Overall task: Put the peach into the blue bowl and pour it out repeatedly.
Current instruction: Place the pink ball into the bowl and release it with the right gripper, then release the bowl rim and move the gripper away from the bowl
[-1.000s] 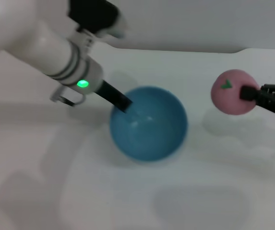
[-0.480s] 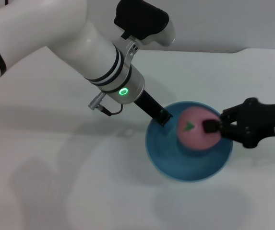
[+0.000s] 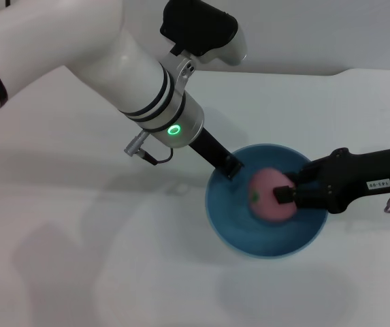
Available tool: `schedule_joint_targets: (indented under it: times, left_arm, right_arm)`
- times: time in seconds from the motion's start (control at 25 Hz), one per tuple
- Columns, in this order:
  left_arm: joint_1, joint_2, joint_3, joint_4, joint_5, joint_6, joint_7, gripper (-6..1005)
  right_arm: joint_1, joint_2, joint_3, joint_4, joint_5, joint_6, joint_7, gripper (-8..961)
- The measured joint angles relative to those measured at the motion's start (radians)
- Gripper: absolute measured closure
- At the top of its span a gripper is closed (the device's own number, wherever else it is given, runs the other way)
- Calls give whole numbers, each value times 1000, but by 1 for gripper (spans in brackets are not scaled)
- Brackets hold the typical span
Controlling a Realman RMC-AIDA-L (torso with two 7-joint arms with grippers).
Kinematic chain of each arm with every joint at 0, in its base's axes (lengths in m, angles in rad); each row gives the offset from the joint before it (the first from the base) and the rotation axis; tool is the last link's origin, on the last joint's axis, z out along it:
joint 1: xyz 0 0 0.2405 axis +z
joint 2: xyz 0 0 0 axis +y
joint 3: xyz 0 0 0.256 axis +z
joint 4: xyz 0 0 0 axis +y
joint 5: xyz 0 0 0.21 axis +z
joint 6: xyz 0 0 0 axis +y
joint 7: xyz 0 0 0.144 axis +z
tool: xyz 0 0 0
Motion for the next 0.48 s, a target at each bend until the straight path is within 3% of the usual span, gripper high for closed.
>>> schedule_joint_targets:
  times: [0.32,0.48]
  left_arm:
    - [-2,0,1,0,0,0,-1,1000]
    - [2,0,19,-2,2,-9,1,1000]
  right_arm:
    - [2,-1,11,-9,0,-2,2,590]
    - [-10,4,86,-13,14,35,8,556]
